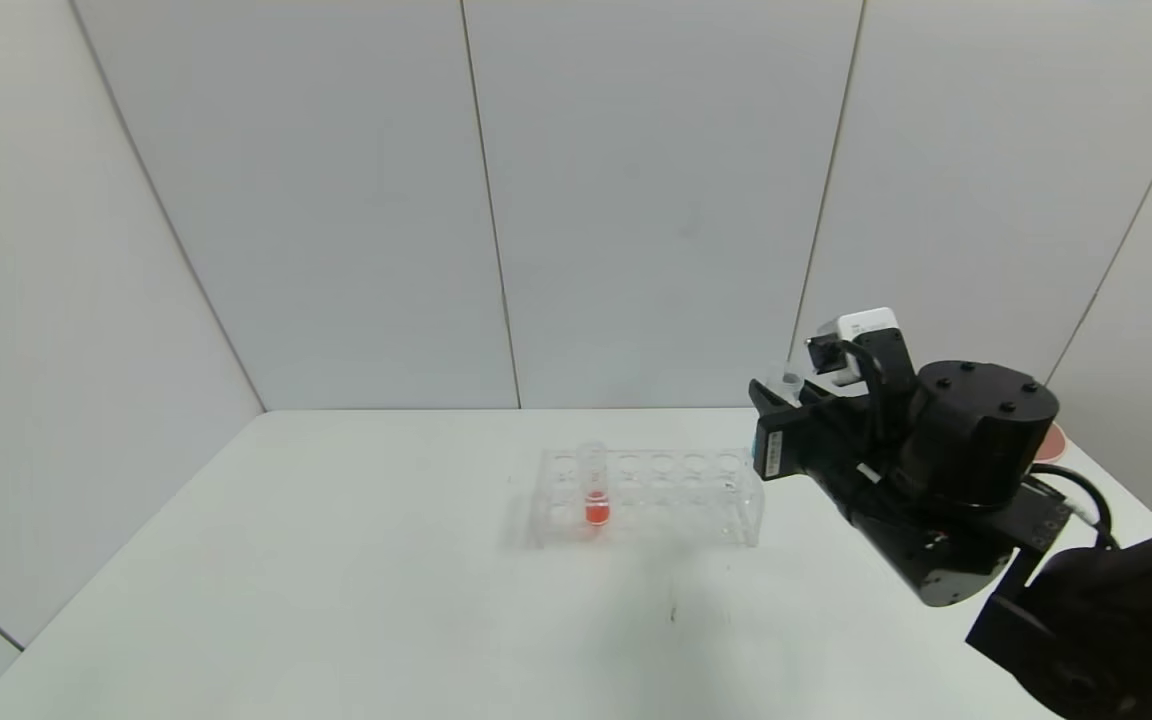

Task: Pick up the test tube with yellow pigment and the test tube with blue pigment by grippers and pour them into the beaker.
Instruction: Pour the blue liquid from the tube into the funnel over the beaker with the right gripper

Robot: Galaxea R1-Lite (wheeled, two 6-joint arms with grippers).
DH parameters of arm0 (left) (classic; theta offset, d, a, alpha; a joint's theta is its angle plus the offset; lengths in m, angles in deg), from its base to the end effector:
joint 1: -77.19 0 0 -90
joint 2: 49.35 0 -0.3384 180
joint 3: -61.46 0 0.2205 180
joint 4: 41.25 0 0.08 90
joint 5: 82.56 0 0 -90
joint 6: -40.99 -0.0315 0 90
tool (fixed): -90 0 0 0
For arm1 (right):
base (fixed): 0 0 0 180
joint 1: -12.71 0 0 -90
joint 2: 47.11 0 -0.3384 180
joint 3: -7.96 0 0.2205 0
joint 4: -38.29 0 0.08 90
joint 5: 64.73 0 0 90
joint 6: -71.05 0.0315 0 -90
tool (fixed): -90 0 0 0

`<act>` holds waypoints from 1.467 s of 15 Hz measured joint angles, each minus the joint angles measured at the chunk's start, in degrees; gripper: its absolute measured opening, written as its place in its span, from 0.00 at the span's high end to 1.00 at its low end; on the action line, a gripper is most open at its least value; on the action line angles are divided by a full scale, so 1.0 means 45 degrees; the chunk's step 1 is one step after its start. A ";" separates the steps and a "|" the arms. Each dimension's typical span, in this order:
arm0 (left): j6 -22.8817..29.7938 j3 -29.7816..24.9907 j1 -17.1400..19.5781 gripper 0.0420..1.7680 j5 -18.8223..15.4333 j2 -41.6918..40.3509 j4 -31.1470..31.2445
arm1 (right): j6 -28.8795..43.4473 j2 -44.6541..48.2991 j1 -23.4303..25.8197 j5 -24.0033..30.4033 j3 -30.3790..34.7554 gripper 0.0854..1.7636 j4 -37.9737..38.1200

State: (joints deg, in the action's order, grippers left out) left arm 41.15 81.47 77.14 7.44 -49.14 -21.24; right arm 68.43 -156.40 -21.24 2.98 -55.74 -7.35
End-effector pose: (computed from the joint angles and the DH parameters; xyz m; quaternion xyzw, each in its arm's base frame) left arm -0.0194 0.0000 0.0755 -0.0014 0.0018 -0.0004 1.0000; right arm 0.3179 0.1996 0.1620 -0.0225 -0.0027 0.1015 0.9946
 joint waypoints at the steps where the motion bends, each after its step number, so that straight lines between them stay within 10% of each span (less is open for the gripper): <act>1: 0.0000 0.0000 0.0000 0.00 0.0000 0.0000 0.0000 | 0.0005 0.0501 0.0393 0.0861 0.0087 0.75 0.0962; 11: 0.0000 0.0000 0.0000 0.00 0.0000 0.0000 0.0000 | -0.2861 0.5144 0.7081 1.2210 -0.0165 0.75 1.0134; 22: 0.0000 0.0000 0.0011 0.00 0.0000 0.0000 0.0000 | -0.9216 0.2636 1.1605 1.3797 -0.7225 0.75 1.8459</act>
State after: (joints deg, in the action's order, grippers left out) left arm 41.15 81.47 77.19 7.44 -49.14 -21.24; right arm 26.96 -144.54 30.99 65.06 -88.25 75.72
